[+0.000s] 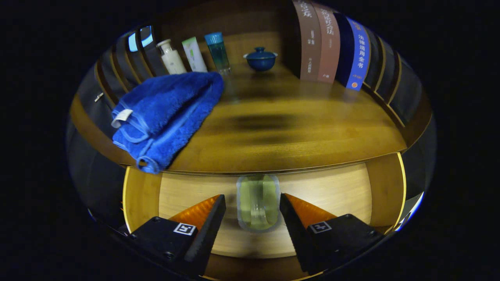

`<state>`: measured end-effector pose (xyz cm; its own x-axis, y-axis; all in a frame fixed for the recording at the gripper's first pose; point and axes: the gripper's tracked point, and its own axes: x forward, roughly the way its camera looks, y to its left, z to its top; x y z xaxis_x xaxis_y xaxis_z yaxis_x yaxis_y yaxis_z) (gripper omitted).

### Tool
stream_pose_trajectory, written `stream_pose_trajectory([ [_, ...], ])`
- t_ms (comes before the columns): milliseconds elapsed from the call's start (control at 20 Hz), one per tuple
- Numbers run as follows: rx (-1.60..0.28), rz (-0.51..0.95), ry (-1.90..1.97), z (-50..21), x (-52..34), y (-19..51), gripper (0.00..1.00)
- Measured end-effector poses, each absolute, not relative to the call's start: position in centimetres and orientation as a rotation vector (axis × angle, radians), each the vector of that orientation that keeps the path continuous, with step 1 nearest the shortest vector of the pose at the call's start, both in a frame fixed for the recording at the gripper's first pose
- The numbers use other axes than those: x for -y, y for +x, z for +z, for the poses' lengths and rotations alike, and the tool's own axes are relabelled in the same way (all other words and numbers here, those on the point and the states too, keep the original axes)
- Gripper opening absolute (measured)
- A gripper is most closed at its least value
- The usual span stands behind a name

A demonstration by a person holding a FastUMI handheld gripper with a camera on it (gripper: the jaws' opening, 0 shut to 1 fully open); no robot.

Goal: Pull open the drawer, take out the items inside it, and place them on the countertop above the cabinet.

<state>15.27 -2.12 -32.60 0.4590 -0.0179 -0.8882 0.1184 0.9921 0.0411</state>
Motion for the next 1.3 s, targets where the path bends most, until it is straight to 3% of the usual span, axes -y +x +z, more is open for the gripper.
stream_pose_trajectory([
  [250, -1.178, -0.089, 0.083, -34.9, 2.5, 15.0, 0.58],
  [300, -1.184, -0.089, 0.08, -35.1, 2.7, 15.1, 0.58],
  [450, -1.183, -0.085, 0.071, -36.0, 2.5, 15.1, 0.26],
  [500, -1.18, -0.079, 0.065, -34.6, 2.3, 14.8, 0.26],
  [550, -1.187, -0.073, 0.058, -36.2, 2.5, 15.0, 0.15],
  [750, -1.183, -0.05, 0.093, -34.7, 1.9, 13.8, 0.14],
  [1300, -0.845, 0.022, 0.159, -22.3, 1.3, 9.0, 0.14],
])
